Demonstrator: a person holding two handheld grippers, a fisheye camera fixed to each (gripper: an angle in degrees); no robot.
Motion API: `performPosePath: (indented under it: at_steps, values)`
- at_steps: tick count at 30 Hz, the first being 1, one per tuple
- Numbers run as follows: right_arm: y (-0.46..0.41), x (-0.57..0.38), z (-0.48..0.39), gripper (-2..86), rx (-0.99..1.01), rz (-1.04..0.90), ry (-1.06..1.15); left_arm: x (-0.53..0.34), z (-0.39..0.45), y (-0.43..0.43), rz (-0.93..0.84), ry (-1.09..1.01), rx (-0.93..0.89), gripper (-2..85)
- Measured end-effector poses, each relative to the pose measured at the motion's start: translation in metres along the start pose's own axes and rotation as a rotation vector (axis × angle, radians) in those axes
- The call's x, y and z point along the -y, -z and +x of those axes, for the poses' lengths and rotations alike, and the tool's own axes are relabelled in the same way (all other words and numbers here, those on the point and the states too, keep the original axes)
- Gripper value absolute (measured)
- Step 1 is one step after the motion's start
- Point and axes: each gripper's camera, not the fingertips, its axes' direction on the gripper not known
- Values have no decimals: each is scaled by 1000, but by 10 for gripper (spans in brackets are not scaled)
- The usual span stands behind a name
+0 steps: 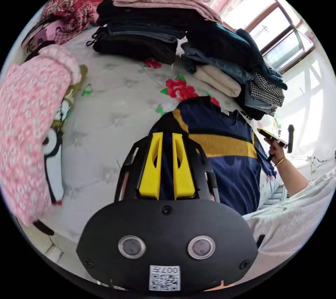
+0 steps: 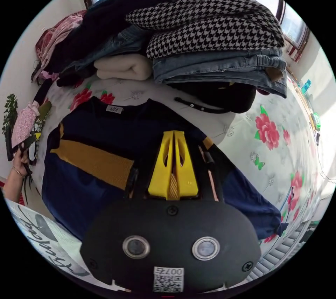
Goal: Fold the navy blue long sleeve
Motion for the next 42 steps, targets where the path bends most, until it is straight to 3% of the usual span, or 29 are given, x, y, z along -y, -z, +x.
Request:
performPosePath:
  at_steps: [5,9,12,14,16,17,19,21,26,29,32,36,42]
  values:
    - [22,-68,-28,-3,89,-89,22,-146,-26,69,-146,159,221,85]
    - [37,-99,-54,-3,143,-120,64,-206,-33,78,-245,226,239,116]
    - [49,-111,-72,-2,175,-134,92,-224,-21,64,-309,122,278,139]
    - [67,-119,-85,-2,175,-108,115,-231,3,68,-271,-114,347,117]
    - [84,-127,-94,-2,178,-67,139,-232,6,75,-270,-194,320,76]
    - [93,-135,-99,-2,167,-48,152,-229,0,82,-271,-185,316,32]
    - [104,-147,-103,-1,148,-33,158,-216,-17,94,-282,-122,248,23]
    - [113,-160,-106,-2,140,-36,155,-194,-34,130,-146,-10,164,18]
    - [141,-203,-113,-2,113,-17,128,-126,-56,286,456,84,-86,11]
    - [151,-225,-112,-2,93,-10,67,-103,-63,341,635,92,-154,9]
    - [157,-246,-110,-2,79,-7,-6,-89,-57,347,690,72,-177,10]
    - [164,-271,-107,-3,76,-14,-90,-71,-20,315,610,12,-295,11]
    - [178,-304,-87,-2,65,5,-205,-64,163,266,425,-390,-399,22]
